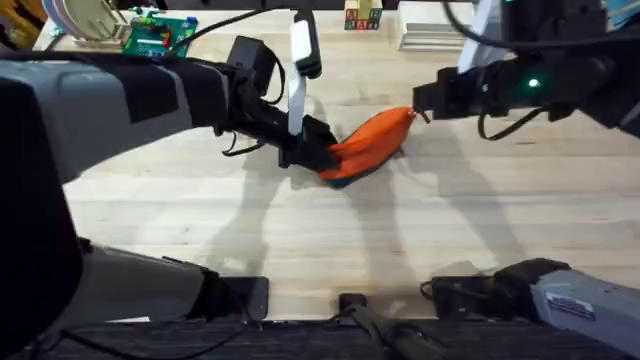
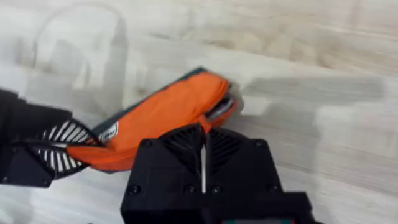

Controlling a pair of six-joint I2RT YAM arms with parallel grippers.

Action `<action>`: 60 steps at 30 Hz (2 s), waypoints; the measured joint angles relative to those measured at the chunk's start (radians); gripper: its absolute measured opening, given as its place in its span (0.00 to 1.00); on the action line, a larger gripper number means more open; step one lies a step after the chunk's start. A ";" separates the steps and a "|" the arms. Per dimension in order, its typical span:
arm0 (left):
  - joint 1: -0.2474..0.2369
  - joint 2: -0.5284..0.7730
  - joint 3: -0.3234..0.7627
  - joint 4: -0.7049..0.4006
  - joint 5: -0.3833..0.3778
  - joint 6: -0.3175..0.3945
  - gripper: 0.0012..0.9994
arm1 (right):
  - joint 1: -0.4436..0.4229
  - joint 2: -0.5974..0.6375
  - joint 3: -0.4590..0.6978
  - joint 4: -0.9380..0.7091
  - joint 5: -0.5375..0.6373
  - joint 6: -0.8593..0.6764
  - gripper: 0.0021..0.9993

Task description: Unzip the bag, pick up the pens from the table one at a time and place them inside, then zip the bag closed.

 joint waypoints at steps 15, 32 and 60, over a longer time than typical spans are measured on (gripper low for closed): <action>-0.010 0.000 0.000 0.007 0.007 0.000 0.04 | -0.174 0.147 -0.005 0.039 -0.040 -0.005 0.03; -0.011 0.000 0.000 -0.004 0.004 0.000 0.04 | -0.214 0.117 -0.005 0.058 -0.018 -0.037 0.43; -0.010 0.000 0.000 -0.023 0.008 -0.003 0.99 | -0.141 -0.424 -0.005 -0.287 0.045 -0.110 1.00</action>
